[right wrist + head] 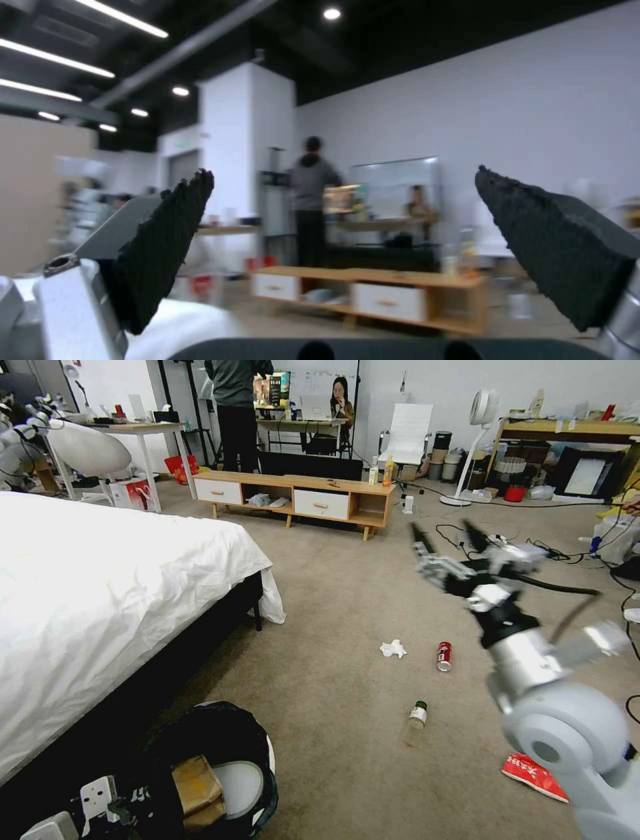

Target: Pick up the trash bin and place the garbage on the floor into it.

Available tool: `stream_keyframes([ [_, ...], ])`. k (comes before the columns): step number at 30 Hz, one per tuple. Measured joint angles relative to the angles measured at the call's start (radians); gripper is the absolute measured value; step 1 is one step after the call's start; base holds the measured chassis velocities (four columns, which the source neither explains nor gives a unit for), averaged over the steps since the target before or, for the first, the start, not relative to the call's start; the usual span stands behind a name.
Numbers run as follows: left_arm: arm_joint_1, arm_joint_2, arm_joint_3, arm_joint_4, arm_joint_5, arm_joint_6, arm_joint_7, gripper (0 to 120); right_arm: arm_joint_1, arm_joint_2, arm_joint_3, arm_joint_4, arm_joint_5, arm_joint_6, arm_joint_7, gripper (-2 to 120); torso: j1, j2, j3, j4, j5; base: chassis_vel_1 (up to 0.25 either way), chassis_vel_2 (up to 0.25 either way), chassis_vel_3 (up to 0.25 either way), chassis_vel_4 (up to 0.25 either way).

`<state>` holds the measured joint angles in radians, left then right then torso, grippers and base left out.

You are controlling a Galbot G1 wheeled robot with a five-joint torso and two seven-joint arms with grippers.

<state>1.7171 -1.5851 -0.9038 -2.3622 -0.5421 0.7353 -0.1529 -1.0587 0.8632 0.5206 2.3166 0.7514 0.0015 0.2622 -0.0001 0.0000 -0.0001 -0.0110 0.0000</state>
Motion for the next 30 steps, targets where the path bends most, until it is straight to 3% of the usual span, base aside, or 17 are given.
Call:
stream_keyframes([
  [8, 0.000, -0.003, 0.022, -0.004, 0.011, 0.000, 0.005, 2, -0.179, 0.047, 0.129, 0.022, -0.150, 0.016, -0.012, 100, 0.000, 0.000, 0.000, -0.0001, 0.0000, 0.000, 0.000, 0.000, 0.000],
  [16, 0.001, 0.004, 0.038, -0.005, 0.014, 0.000, 0.011, 2, -0.390, 0.183, 0.166, 0.035, -0.347, 0.030, 0.011, 100, 0.000, 0.000, 0.000, 0.0001, 0.0000, 0.000, 0.000, 0.000, 0.000],
  [25, -0.007, 0.007, 0.049, -0.007, 0.012, -0.005, 0.019, 2, -0.501, 0.313, 0.179, 0.039, -0.537, 0.018, 0.039, 100, 0.000, 0.000, 0.000, -0.0001, -0.0002, 0.000, 0.000, 0.000, 0.000],
  [30, -0.012, 0.011, 0.050, -0.008, 0.011, -0.007, 0.032, 2, -0.525, 0.338, 0.188, 0.039, -0.555, 0.020, 0.042, 100, 0.000, 0.000, 0.000, 0.0000, -0.0002, 0.000, 0.000, 0.000, 0.000],
])
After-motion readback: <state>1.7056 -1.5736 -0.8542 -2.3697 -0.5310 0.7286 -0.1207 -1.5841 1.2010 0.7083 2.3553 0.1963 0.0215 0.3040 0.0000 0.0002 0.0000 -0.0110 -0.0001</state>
